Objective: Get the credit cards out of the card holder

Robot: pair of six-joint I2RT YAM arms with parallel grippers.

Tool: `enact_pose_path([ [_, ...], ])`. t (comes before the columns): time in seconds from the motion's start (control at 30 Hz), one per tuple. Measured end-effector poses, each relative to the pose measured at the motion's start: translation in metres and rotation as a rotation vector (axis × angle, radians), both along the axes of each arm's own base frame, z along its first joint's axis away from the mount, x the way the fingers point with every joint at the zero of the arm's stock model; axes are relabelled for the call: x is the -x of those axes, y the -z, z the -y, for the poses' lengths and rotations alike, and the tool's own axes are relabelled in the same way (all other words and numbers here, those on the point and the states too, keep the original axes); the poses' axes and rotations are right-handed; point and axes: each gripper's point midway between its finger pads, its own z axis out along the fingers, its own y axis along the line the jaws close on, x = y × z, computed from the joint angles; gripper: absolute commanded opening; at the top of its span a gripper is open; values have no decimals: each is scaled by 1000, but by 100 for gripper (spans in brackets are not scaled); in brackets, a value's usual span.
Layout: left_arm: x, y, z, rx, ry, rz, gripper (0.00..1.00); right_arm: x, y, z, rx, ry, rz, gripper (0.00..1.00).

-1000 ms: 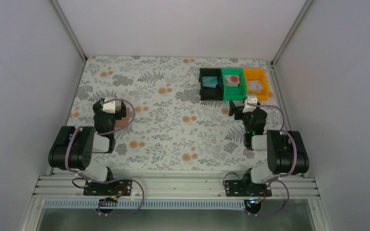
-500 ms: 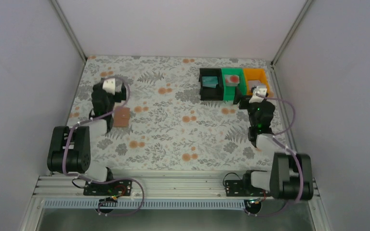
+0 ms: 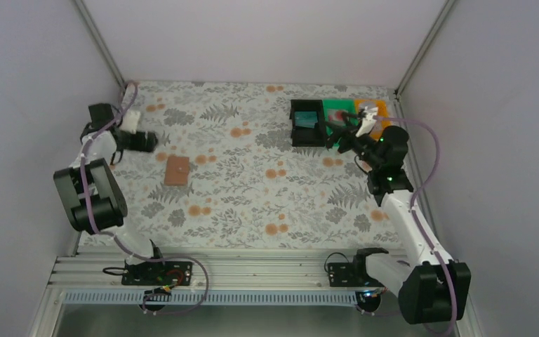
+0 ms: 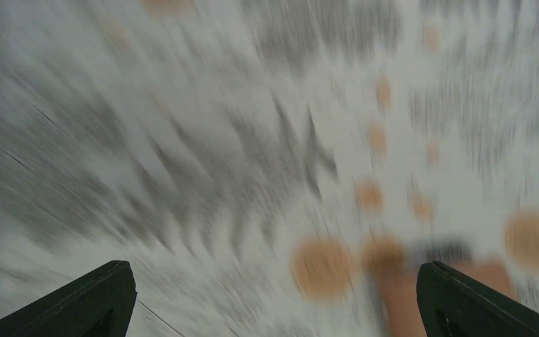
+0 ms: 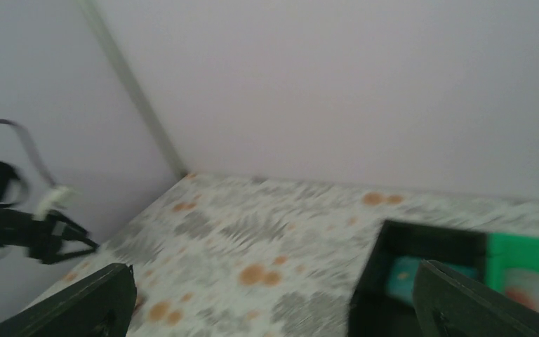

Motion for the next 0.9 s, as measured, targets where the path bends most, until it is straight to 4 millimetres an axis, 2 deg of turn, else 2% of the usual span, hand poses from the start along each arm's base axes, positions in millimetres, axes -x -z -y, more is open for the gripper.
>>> enact_pose_path([
  [0.03, 15, 29, 1, 41, 9, -100, 100, 4, 4, -9, 1, -29, -21, 97],
  [0.1, 50, 83, 16, 132, 44, -292, 100, 15, 13, -31, 4, -92, -71, 94],
  [0.13, 66, 102, 27, 175, 63, -374, 99, 20, 19, -41, 6, -118, -96, 93],
  [0.2, 86, 121, 41, 218, 101, -465, 95, 28, 27, -58, 9, -160, -137, 92],
  [0.37, 90, 120, 53, 268, 147, -481, 80, 44, 54, -100, 27, -253, -246, 91],
  [0.53, 89, 122, 73, 298, 215, -483, 70, 55, 93, -146, 57, -343, -383, 91],
  [0.57, 89, 121, 79, 308, 231, -484, 65, 58, 99, -156, 63, -363, -407, 91],
  [0.63, 90, 122, 90, 319, 261, -494, 46, 62, 108, -175, 73, -399, -444, 91],
  [0.73, 91, 126, 103, 339, 287, -516, 6, 68, 117, -201, 83, -451, -486, 91],
  [0.77, 93, 128, 108, 348, 298, -527, 3, 69, 120, -209, 85, -465, -499, 91],
  [0.9, 92, 126, 118, 394, 317, -523, 2, 70, 138, -231, 88, -505, -554, 91],
])
